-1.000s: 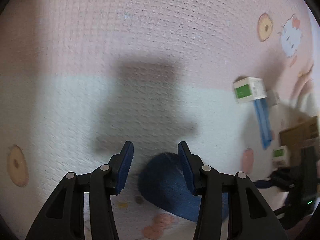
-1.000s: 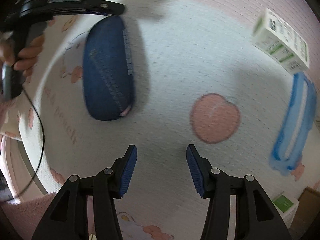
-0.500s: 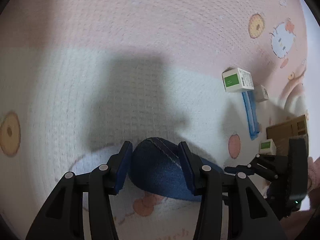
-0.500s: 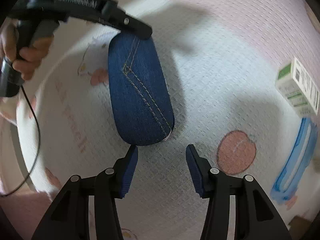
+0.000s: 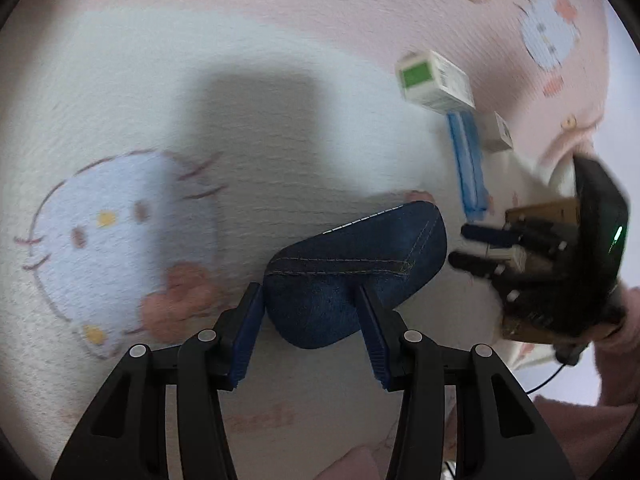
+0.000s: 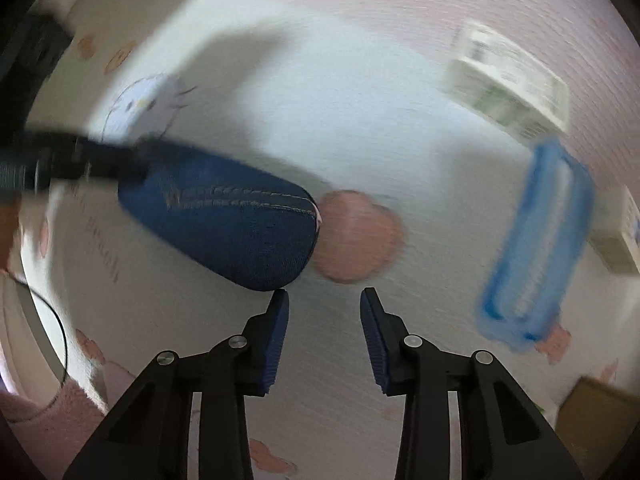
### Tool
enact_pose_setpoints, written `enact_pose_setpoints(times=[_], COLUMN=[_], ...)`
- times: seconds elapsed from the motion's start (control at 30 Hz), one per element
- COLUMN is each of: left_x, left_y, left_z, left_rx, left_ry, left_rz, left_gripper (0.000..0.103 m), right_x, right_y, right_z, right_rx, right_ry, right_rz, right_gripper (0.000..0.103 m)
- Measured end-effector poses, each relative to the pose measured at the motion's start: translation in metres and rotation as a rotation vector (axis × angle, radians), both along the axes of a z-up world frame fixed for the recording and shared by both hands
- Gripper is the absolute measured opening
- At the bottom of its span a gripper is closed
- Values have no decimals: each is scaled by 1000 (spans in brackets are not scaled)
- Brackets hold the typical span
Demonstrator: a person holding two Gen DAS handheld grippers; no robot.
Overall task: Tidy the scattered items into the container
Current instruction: 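Bring the right gripper to the denim pouch beside the left gripper, then close the left gripper on the denim pouch while the right gripper grips its other end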
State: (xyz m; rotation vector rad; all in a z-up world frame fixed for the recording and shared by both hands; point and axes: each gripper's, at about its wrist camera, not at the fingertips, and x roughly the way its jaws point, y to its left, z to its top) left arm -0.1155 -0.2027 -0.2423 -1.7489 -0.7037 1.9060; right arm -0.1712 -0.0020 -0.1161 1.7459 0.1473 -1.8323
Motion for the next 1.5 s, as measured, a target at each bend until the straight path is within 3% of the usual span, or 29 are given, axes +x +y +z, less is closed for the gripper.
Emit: enact_pose_setpoints(times=[0.1, 0.27, 0.33, 0.53, 0.6, 0.9, 1.23, 1.5], left_x=[-10, -18, -18, -19, -19, -26, -23, -23], left_y=[17, 28, 26, 17, 17, 20, 14, 12], left_z=[6, 13, 11, 4, 2, -5, -11, 7], left_rx=[23, -22, -25, -15, -8, 10, 52, 79], left_ry=[15, 21, -3, -44, -57, -83, -114, -112], left_rz=[-4, -28, -25, 37, 57, 115, 193, 230], left_gripper=[50, 50, 50, 53, 54, 55, 55, 53], right_x=[-5, -30, -23, -13, -10, -10, -10, -6], right_y=[14, 21, 12, 43, 45, 42, 45, 52], right_z=[12, 31, 24, -11, -18, -17, -30, -5], right_rx=[-9, -71, -82, -133, -166, -298, -423, -420], right_ry=[19, 67, 8, -272, -312, -300, -410, -326], right_rz=[-18, -50, -82, -234, -267, -300, -386, -345], right_gripper=[35, 35, 36, 40, 40, 52, 50, 49])
